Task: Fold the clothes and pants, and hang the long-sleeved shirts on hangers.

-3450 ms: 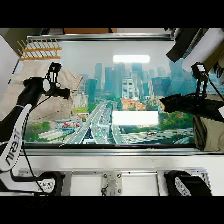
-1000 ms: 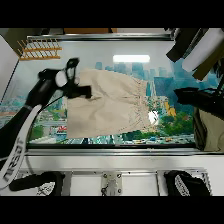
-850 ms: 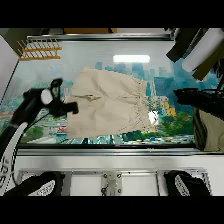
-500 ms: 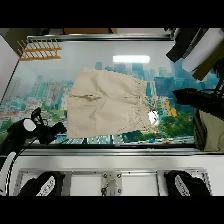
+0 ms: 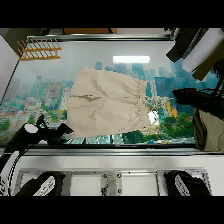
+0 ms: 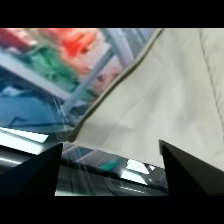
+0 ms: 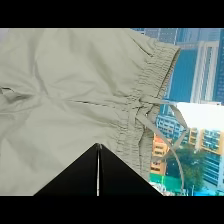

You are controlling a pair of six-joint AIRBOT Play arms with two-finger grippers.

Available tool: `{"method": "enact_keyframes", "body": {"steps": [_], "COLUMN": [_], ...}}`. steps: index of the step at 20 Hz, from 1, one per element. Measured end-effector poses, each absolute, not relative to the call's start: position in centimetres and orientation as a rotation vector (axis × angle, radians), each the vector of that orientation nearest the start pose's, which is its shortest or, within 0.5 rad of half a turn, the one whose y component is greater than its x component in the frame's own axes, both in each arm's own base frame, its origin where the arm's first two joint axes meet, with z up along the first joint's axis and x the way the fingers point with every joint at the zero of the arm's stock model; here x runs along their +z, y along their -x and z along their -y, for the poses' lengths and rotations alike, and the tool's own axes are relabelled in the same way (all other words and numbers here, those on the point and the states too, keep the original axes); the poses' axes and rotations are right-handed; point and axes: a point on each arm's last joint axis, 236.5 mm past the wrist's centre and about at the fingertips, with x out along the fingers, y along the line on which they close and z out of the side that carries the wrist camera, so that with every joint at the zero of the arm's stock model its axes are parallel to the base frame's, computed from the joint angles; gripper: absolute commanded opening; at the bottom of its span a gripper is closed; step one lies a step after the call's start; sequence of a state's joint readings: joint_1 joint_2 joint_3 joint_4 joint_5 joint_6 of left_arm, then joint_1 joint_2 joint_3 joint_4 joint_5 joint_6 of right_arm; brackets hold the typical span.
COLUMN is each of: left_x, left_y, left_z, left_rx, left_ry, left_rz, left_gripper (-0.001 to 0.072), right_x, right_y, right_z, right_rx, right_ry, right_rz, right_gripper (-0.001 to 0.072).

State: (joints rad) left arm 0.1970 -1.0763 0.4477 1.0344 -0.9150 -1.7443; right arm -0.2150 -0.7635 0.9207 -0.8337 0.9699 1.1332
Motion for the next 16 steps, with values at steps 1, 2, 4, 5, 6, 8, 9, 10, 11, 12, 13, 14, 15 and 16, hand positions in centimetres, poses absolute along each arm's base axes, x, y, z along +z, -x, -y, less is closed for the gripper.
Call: {"method": "enact_keyframes", "body": {"steps": [1, 2, 4, 5, 6, 8, 9, 10, 11, 12, 13, 14, 15, 16], "left_x": [-11.8, -11.9, -11.8, -11.6, -11.4, -10.6, -10.1, -9.6, -9.0, -8.4, -7.9, -7.4, -7.0, -6.6], "left_y": [-24.6, -25.2, -26.3, -27.0, -27.4, -28.3, -28.6, -28.9, -29.2, -29.4, -29.6, -29.7, -29.9, -30.0], "left_z": [5.5, 5.7, 5.8, 5.8, 5.8, 5.6, 5.6, 5.6, 5.6, 5.6, 5.5, 5.5, 5.5, 5.5], "left_rx": [0.18, 0.171, 0.161, 0.157, 0.153, 0.145, 0.133, 0.12, 0.107, 0.095, 0.088, 0.079, 0.073, 0.066], "left_ry": [0.866, 0.851, 0.825, 0.824, 0.823, 0.817, 0.807, 0.798, 0.787, 0.778, 0.773, 0.767, 0.762, 0.757], "left_rz": [-1.452, -1.45, -1.436, -1.421, -1.414, -1.376, -1.36, -1.342, -1.32, -1.302, -1.285, -1.268, -1.253, -1.24], "left_gripper": [0.0492, 0.0273, 0.0001, 0.0004, 0.0004, 0.0003, 0.0003, 0.0003, 0.0003, 0.0003, 0.0003, 0.0003, 0.0003, 0.0003], "right_x": [17.0, 17.0, 16.9, 16.9, 16.8, 15.8, 14.5, 12.9, 10.7, 8.3, 5.5, 3.1, 0.6, -1.5], "right_y": [-35.1, -35.1, -35.1, -35.0, -35.0, -34.9, -34.6, -34.2, -33.6, -32.9, -31.9, -30.9, -29.9, -29.0], "right_z": [-5.8, -5.8, -5.8, -5.8, -5.8, -5.5, -5.1, -4.6, -4.1, -3.6, -3.4, -3.5, -3.9, -4.5], "right_rx": [0.348, 0.35, 0.351, 0.351, 0.351, 0.324, 0.296, 0.255, 0.2, 0.147, 0.098, 0.065, 0.036, 0.017], "right_ry": [-0.297, -0.297, -0.297, -0.297, -0.298, -0.322, -0.346, -0.383, -0.433, -0.483, -0.539, -0.588, -0.645, -0.693], "right_rz": [-0.625, -0.627, -0.629, -0.63, -0.632, -0.663, -0.698, -0.744, -0.805, -0.868, -0.939, -1.002, -1.065, -1.12], "right_gripper": [0.0021, 0.002, 0.002, 0.002, 0.002, 0.002, 0.002, 0.0031, 0.0223, 0.058, 0.0662, 0.0661, 0.0661, 0.066]}}
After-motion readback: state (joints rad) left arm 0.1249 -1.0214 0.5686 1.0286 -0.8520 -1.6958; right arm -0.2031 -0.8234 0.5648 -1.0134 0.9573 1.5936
